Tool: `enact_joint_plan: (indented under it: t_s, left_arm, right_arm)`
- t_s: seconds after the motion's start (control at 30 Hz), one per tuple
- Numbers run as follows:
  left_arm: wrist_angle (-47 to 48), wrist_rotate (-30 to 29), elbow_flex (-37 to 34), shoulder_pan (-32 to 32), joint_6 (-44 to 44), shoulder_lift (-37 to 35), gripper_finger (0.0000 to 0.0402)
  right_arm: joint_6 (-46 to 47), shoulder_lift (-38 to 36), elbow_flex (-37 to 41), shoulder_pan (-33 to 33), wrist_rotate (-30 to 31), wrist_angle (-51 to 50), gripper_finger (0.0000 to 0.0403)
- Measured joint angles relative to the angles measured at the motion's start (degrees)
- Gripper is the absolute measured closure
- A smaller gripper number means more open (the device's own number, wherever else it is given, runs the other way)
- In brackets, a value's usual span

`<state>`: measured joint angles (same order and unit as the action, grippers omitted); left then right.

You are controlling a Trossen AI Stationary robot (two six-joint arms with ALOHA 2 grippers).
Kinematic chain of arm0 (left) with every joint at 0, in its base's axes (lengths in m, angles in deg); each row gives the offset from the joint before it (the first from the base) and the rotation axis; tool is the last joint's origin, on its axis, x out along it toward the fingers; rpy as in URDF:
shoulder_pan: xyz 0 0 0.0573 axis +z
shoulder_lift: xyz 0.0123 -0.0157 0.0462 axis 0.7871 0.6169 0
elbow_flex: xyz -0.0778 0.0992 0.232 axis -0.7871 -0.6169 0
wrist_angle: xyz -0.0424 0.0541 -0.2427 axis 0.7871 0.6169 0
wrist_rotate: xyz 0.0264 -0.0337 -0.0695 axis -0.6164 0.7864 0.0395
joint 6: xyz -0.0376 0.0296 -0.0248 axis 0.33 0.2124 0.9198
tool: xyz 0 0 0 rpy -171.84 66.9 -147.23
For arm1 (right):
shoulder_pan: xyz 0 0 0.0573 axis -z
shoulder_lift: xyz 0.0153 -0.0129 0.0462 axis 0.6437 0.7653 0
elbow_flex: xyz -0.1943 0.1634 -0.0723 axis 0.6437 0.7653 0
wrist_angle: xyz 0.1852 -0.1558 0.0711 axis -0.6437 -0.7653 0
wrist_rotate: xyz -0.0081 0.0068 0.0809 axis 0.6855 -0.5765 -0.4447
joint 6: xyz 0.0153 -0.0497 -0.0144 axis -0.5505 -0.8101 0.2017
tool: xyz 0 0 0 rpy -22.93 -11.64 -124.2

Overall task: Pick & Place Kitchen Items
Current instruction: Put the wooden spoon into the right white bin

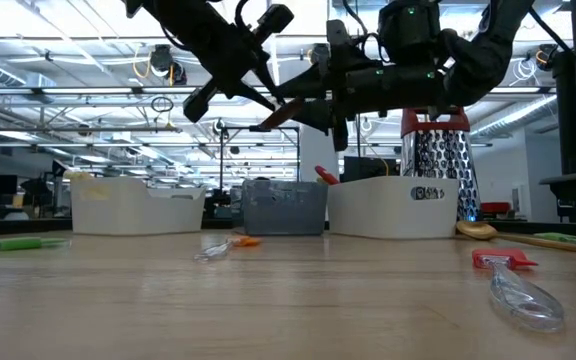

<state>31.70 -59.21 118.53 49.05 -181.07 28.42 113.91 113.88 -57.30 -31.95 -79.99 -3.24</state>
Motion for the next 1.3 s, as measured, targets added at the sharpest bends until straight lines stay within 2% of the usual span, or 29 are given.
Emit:
enact_joint_plan:
  t_s: [0.1,0.3,0.37,0.57,0.77,0.93,1.1,1.3]
  left_arm:
    - [-0.02,-0.31,0.00,-0.35,2.35,0.01,0.0380]
    - [0.36,-1.43,-0.02,-0.43,3.31,-0.01,0.0380]
    - [0.39,-1.67,-0.07,-0.43,4.98,-0.03,0.0377]
    - [-0.53,-5.96,-0.11,-0.53,15.66,0.06,0.0355]
    - [0.66,-4.48,-0.11,-0.89,15.94,0.06,0.0362]
    - [-0.91,-3.61,-0.11,-1.02,13.43,0.06,0.0372]
    - [-2.59,-3.88,0.07,-0.95,15.78,0.01,0.0367]
    - [-2.78,-3.52,0.07,-0.97,15.62,0.01,0.0376]
  right_arm:
    - [-1.73,0.00,0.04,0.02,0.24,0.23,0.0290]
    - [-1.49,0.00,0.11,0.28,0.20,-0.04,0.0379]
    - [-1.66,0.00,0.15,0.28,0.42,-0.18,0.0390]
    - [-5.08,-0.13,-0.07,0.26,2.66,-0.93,0.0372]
    - [-7.43,-0.11,-0.04,0.28,-0.76,-1.82,0.0380]
    - [-6.88,-0.10,-0.04,0.15,-1.72,-2.73,0.0336]
    - [-6.91,0.02,-0.07,-0.04,-2.28,-3.02,0.0286]
    - [-7.93,0.02,-0.07,0.04,0.03,-2.52,0.0268]
